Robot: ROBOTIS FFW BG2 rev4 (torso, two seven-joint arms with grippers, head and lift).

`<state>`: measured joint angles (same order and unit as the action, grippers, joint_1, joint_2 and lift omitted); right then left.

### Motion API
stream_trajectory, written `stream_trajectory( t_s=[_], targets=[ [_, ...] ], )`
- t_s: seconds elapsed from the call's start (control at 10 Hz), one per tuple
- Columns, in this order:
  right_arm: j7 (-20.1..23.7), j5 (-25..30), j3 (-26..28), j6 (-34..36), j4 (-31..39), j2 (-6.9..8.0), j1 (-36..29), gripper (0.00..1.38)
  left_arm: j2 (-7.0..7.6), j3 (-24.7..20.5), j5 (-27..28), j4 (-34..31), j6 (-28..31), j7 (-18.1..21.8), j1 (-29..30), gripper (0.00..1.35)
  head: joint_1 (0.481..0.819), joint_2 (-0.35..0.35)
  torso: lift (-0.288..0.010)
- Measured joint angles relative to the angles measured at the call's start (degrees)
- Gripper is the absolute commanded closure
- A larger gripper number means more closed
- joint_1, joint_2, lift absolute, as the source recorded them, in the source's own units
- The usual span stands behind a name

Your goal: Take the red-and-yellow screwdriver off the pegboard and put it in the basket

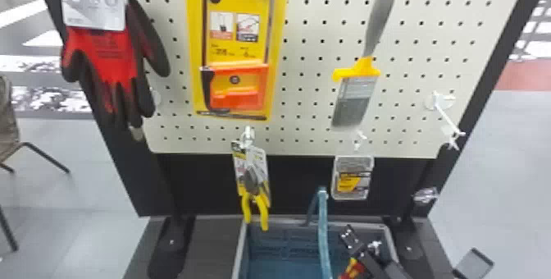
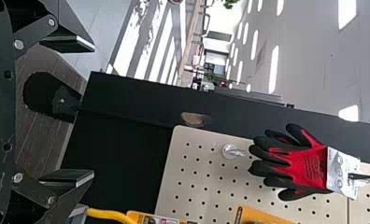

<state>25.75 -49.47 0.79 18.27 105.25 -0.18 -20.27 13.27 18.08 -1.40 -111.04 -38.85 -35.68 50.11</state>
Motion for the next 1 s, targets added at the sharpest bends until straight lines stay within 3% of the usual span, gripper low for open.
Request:
stream_trajectory(
  t_s=[1.0],
  targets=[
    [-0.1, -0.4, 0.0, -0.3, 0.4, 0.04, -0.6, 0.23, -0.09, 0.0, 0.1, 0.0, -0.1, 0.0, 0.1, 0.33, 0.549, 0.0, -0.1]
  ],
)
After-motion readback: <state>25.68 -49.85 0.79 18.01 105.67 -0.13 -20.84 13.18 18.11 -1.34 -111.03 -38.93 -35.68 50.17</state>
